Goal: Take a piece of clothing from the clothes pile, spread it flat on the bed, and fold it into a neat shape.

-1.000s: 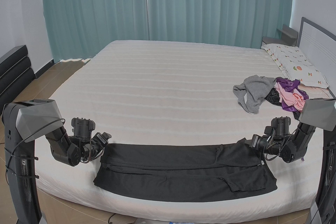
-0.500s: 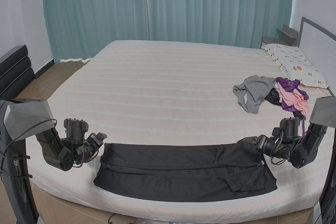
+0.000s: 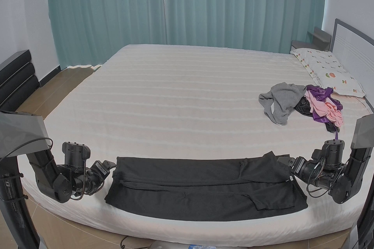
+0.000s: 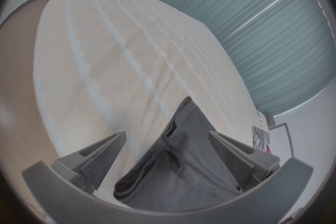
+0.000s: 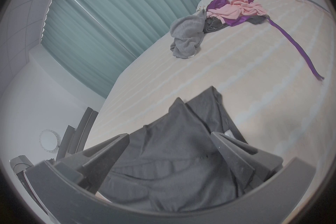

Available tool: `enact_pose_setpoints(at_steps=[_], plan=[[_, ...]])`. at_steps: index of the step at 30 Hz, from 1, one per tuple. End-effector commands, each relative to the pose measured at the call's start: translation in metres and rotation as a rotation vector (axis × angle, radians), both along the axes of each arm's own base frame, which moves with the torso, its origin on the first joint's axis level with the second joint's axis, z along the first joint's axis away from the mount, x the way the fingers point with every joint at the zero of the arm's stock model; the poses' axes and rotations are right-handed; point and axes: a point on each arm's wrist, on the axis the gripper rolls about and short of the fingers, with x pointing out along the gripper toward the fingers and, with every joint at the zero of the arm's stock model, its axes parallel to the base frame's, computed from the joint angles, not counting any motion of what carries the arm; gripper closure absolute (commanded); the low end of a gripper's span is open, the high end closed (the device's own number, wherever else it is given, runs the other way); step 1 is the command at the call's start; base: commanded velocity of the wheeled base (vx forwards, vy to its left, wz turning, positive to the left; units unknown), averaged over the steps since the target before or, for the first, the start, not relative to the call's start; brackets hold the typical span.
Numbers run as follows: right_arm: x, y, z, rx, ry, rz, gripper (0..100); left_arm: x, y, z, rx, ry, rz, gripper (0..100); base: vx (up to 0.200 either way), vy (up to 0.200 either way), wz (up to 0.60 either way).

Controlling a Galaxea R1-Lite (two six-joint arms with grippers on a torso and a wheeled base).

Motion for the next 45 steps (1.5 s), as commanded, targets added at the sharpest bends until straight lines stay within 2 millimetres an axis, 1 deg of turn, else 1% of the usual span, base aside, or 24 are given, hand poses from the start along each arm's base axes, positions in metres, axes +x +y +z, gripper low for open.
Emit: enact_pose_setpoints(at_steps=[1,4,7,8,9,10,14,19,20,25,28,39,45], plan=[[-0.004,0.001,-0.001,0.005,0.016,0.002,0,-0.008,-0.003,0.0,-0.001,0.018,-0.015,0,-0.2,0.0,0.0],[-0.005,0.001,0.0,0.013,0.015,-0.003,0,-0.015,-0.008,-0.005,0.013,0.044,-0.039,0,0.0,0.0,0.0],[-0.004,0.002,0.0,0.012,0.015,-0.003,0,-0.016,-0.011,-0.006,0.015,0.041,-0.046,0,0.0,0.0,0.0],[-0.003,0.001,-0.001,0.017,0.018,-0.004,0,-0.017,-0.012,-0.011,0.02,0.051,-0.053,0,0.0,0.0,0.0],[-0.003,0.001,-0.001,0.018,0.018,-0.003,0,-0.017,-0.012,-0.012,0.02,0.051,-0.053,0,0.0,0.0,0.0],[-0.003,0.0,-0.004,0.028,0.031,-0.006,0,-0.017,-0.016,-0.018,0.033,0.06,-0.059,0,0.0,0.0,0.0],[-0.002,0.0,-0.011,0.034,0.055,-0.016,0,-0.012,-0.022,-0.028,0.066,0.036,-0.054,0,0.0,0.0,0.0],[-0.003,0.001,-0.012,0.038,0.044,-0.011,0,-0.008,-0.027,-0.034,0.097,0.003,-0.09,0,0.0,0.0,0.0],[-0.002,0.001,-0.013,0.037,0.047,-0.013,0,-0.008,-0.027,-0.035,0.101,0.004,-0.094,100,0.0,0.0,0.0],[-0.001,0.0,-0.015,0.036,0.048,-0.017,0,-0.011,-0.026,-0.037,0.11,0.015,-0.094,100,0.0,0.0,0.0],[-0.002,0.001,-0.016,0.034,0.054,-0.015,0,-0.011,-0.024,-0.038,0.142,0.018,-0.056,100,0.0,0.0,0.0],[-0.003,0.0,-0.017,0.034,0.065,-0.019,0,-0.027,-0.019,-0.038,0.193,0.06,-0.02,100,0.0,0.0,0.0],[-0.005,0.0,-0.022,0.023,0.083,-0.019,0,-0.027,-0.019,-0.037,0.193,0.058,-0.018,100,0.0,0.0,0.0]])
